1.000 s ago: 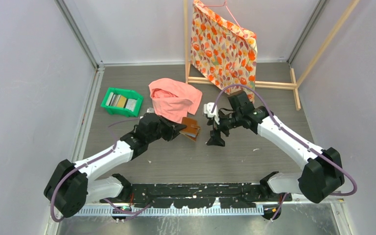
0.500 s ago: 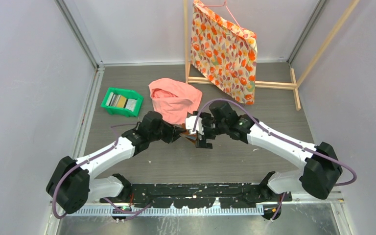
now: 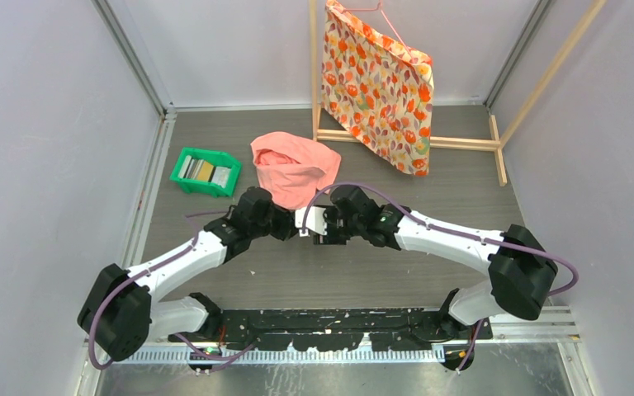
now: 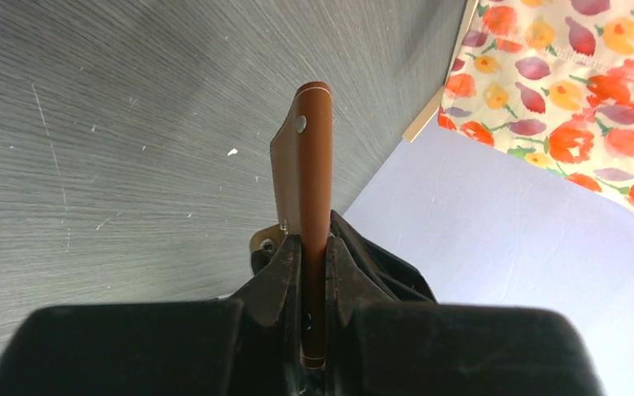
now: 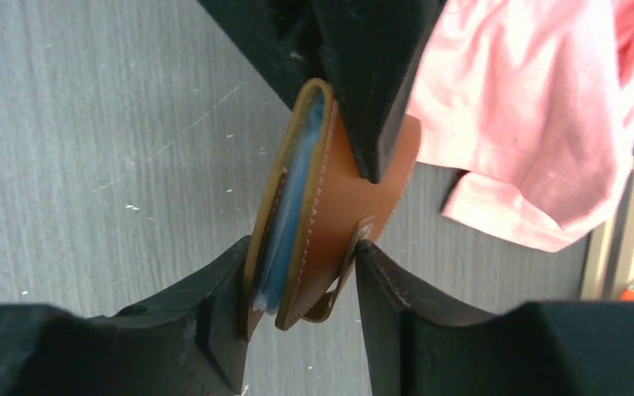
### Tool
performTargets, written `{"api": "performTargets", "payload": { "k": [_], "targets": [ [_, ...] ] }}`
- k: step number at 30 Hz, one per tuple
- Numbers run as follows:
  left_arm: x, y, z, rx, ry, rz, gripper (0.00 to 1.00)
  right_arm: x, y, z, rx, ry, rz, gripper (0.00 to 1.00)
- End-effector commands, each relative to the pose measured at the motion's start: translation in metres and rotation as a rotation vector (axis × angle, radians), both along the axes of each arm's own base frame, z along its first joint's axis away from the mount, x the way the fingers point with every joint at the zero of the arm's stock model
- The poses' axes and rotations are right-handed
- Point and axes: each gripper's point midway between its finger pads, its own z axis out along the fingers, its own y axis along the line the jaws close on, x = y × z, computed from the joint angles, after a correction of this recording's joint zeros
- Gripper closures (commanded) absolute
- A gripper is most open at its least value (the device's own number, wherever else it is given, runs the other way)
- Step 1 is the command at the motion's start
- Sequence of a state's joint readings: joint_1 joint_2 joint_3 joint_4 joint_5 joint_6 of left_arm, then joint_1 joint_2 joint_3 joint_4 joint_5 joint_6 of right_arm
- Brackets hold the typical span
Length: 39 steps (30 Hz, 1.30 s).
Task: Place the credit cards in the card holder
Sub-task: Close the card holder at the center of the board.
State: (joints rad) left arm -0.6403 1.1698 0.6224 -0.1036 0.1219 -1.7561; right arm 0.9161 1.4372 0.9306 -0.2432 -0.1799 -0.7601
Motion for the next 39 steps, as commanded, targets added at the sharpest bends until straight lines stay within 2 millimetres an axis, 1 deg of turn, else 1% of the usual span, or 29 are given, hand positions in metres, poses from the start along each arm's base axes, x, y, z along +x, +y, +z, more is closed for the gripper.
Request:
{"api": "performTargets", "payload": {
  "k": [1,2,5,7,8,9,10,11,13,15,16,17,19,20,22,23,24,25,26,29,30,33,36,39],
  "targets": [
    [0.004,-0.005,0.026,-0.083,-0.049,0.004,1.00,0.021,0.005,0.024,0.050,-0.097,-0.072,0.58],
    [0.004,-0.005,0.026,-0.083,-0.051,0.004,1.00,0.021,0.005,0.025,0.053,-0.098,-0.072,0.63],
    [0.004,-0.004,0.028,-0.094,-0.057,0.010,0.98,0.020,0.005,0.025,0.054,-0.093,-0.072,0.74],
    [0.004,-0.004,0.030,-0.106,-0.070,0.013,0.95,0.018,0.007,0.026,0.061,-0.083,-0.065,0.77],
    [0.004,-0.003,0.031,-0.110,-0.075,0.015,0.91,0.018,0.007,0.026,0.064,-0.077,-0.066,0.79],
    [0.003,-0.003,0.031,-0.112,-0.079,0.015,0.85,0.016,0.007,0.027,0.066,-0.070,-0.062,0.81],
    [0.002,-0.002,0.032,-0.115,-0.083,0.017,0.77,0.015,0.007,0.028,0.068,-0.064,-0.058,0.83],
    [0.001,0.000,0.031,-0.111,-0.087,0.018,0.70,0.013,0.007,0.028,0.069,-0.053,-0.054,0.87],
    [-0.002,0.004,0.031,-0.098,-0.103,0.020,0.51,0.011,0.004,0.030,0.072,-0.027,-0.045,0.98],
    [-0.004,0.014,0.035,-0.054,-0.141,0.030,0.29,0.009,-0.002,0.033,0.085,0.018,-0.037,0.99],
    [-0.005,0.020,0.036,-0.020,-0.162,0.033,0.24,0.007,-0.006,0.032,0.077,0.044,-0.034,0.99],
    [-0.006,0.027,0.039,0.018,-0.195,0.032,0.19,0.006,-0.010,0.036,0.093,0.079,-0.027,0.99],
    [-0.005,0.040,0.046,0.096,-0.282,0.026,0.07,-0.004,-0.024,0.036,0.089,0.190,0.002,0.99],
    [-0.005,0.045,0.050,0.146,-0.352,0.002,0.02,-0.010,-0.029,0.039,0.098,0.244,0.025,0.99],
    [-0.006,0.049,0.061,0.189,-0.494,-0.044,0.00,-0.025,-0.044,0.040,0.087,0.347,0.098,0.96],
    [-0.007,0.046,0.071,0.185,-0.599,-0.077,0.00,-0.032,-0.051,0.039,0.075,0.381,0.131,0.94],
    [-0.011,0.041,0.076,0.170,-0.692,-0.130,0.00,-0.038,-0.058,0.036,0.053,0.416,0.163,0.93],
    [-0.013,0.037,0.082,0.156,-0.792,-0.153,0.00,-0.045,-0.063,0.033,0.032,0.450,0.189,0.93],
    [-0.020,0.031,0.087,0.128,-0.887,-0.204,0.00,-0.048,-0.066,0.031,0.010,0.480,0.208,0.92],
    [-0.035,0.018,0.082,0.141,-1.070,-0.353,0.00,-0.057,-0.073,0.028,-0.041,0.614,0.246,0.95],
    [-0.040,0.015,0.078,0.168,-1.118,-0.416,0.01,-0.058,-0.072,0.032,-0.044,0.647,0.265,0.96],
    [-0.055,0.006,0.064,0.223,-1.219,-0.592,0.01,-0.068,-0.077,0.033,-0.072,0.760,0.314,0.96],
    [-0.076,-0.006,0.062,0.216,-1.399,-0.742,0.01,-0.073,-0.077,0.031,-0.074,0.812,0.334,0.96],
    [-0.086,-0.015,0.056,0.229,-1.461,-0.813,0.01,-0.072,-0.077,0.030,-0.075,0.817,0.332,0.96]
  ]
}}
